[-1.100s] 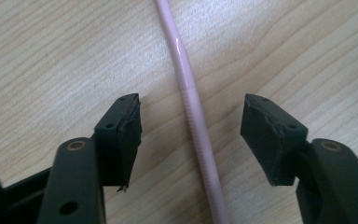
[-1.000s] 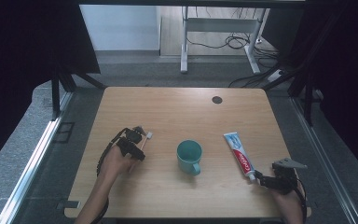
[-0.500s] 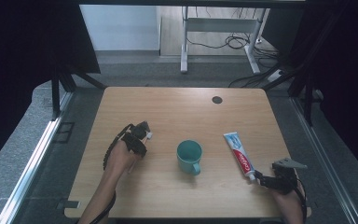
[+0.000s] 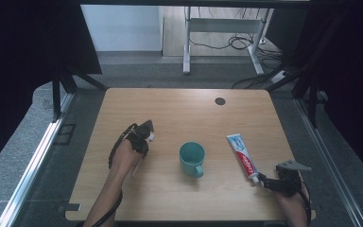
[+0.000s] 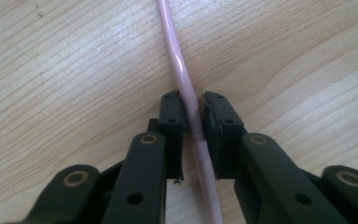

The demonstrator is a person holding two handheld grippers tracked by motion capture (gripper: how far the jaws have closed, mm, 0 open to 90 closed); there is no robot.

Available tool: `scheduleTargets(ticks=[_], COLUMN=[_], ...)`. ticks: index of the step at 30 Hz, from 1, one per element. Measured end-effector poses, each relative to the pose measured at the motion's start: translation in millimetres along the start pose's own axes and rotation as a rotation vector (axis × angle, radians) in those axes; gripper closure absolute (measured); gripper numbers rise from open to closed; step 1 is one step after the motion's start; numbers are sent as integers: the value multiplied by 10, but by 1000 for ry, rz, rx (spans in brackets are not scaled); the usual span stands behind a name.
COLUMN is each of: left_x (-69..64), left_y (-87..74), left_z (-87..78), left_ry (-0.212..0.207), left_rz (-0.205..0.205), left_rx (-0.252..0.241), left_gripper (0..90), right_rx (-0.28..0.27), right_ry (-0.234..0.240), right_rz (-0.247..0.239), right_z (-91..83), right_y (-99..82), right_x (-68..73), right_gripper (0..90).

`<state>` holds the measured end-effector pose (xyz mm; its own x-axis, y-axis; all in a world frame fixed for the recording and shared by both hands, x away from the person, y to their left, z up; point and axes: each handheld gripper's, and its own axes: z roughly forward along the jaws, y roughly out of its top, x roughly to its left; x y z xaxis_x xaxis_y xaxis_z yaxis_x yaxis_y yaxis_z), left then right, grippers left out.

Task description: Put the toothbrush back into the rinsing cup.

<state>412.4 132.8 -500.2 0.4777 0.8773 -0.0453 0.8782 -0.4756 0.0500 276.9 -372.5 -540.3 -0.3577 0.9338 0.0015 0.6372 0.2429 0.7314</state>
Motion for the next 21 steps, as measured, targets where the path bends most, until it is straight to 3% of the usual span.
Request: scheduleTargets(ticks=[14,21], left_x=[18,9], left_y=[-19,-29], left_z=[-2,-58], left_ry=[-20,-52], left_rz=[31,47], left_rx=[-4,-50], left_gripper=[843,843], right_rx=[0,0], right_ry=[0,1], right_rz=[0,-2], right_z=[0,0], right_y=[0,0], right_x=[0,-1], right_gripper=[168,169])
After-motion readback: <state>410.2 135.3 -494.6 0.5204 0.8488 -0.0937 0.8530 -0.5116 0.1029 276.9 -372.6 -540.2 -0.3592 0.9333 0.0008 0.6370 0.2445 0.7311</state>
